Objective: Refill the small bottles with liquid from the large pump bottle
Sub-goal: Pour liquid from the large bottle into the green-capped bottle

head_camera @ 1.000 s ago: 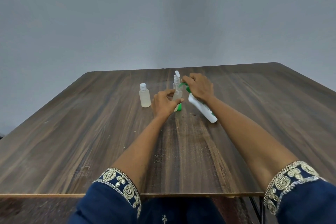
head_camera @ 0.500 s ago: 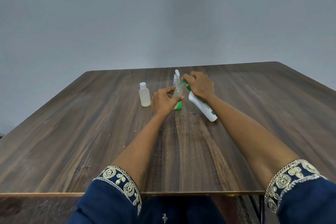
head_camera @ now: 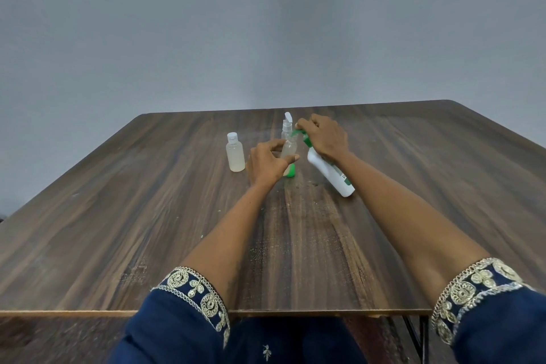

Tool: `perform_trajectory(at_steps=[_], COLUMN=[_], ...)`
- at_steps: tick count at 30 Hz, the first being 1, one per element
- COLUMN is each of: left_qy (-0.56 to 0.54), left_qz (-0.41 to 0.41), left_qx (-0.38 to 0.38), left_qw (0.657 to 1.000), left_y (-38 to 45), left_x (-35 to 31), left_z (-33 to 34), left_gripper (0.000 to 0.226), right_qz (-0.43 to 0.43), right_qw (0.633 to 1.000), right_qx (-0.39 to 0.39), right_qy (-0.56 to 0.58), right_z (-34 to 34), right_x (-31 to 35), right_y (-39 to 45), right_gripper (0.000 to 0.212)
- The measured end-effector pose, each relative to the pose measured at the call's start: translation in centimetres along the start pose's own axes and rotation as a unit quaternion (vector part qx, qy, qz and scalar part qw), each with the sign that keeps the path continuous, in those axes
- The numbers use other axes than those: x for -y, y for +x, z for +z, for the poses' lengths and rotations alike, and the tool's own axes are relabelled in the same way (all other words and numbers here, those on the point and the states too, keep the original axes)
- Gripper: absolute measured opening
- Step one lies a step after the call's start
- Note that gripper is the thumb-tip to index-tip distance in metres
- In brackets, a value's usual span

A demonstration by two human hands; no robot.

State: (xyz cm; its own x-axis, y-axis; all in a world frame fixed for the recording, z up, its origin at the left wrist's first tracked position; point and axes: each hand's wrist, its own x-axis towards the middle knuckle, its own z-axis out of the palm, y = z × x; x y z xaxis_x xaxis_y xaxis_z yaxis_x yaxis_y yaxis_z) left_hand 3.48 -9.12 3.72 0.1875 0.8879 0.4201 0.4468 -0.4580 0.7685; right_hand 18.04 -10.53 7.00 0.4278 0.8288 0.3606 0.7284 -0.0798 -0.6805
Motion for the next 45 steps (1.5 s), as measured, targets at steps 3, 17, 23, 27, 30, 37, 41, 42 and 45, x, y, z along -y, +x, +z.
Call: perform_trajectory(at_steps=[3,17,23,27,30,37,41,42,45], left_qy=[0.001,-0.004,0.001,-0.001,-0.003,-0.004,-0.002,-0.002,-0.004], left_qz=[-0.002,0.006,-0.005,-0.013,-0.012,-0.006,-0.005,-0.004,-0.001], left_qx=[-0.001,-0.006,-0.008,-0.009,-0.003,0.0,-0.005,-0.005,-0.008], left_qw=[1.0,1.0,1.0,1.0,1.0,1.0,1.0,1.0,1.0], left_y=[-0.08,0.02,-0.1,0.02,0.07,-0.05,0.16,0.2,0.23], left_x=[0.09,-0.14,0.24,0.07,-0.15,-0.4,-0.5,-0.48,-0.35], left_z=[-0.03,0.01,-0.13,-0.19,-0.05,0.17,-0.07,-0.09,-0.16], left_gripper=[0.045,0.046,0.044,0.043,0.044,0.046,0.047,0.047,0.046], right_qz=[-0.02,-0.004,-0.01,-0.005,-0.006,-0.002,-0.001,0.0,0.003], right_qw=[0.999,0.999,0.999,1.0,1.0,1.0,1.0,1.0,1.0], right_qx=[-0.04,0.01,0.025,0.017,-0.016,-0.004,0.01,0.01,0.01], right_qy=[-0.011,-0.049,-0.03,-0.021,-0.019,-0.021,-0.029,-0.027,-0.023], right_z=[0.13,-0.47,-0.21,-0.05,-0.1,-0.21,-0.36,-0.35,-0.27], right_x=[0.45,0.42,0.39,0.35,0.66,0.45,0.32,0.29,0.34], right_y=[-0.53,-0.33,-0.44,-0.26,-0.48,-0.2,-0.17,-0.18,-0.13], right_gripper=[0.039,0.065,0.05,0.04,0.042,0.059,0.052,0.058,0.07])
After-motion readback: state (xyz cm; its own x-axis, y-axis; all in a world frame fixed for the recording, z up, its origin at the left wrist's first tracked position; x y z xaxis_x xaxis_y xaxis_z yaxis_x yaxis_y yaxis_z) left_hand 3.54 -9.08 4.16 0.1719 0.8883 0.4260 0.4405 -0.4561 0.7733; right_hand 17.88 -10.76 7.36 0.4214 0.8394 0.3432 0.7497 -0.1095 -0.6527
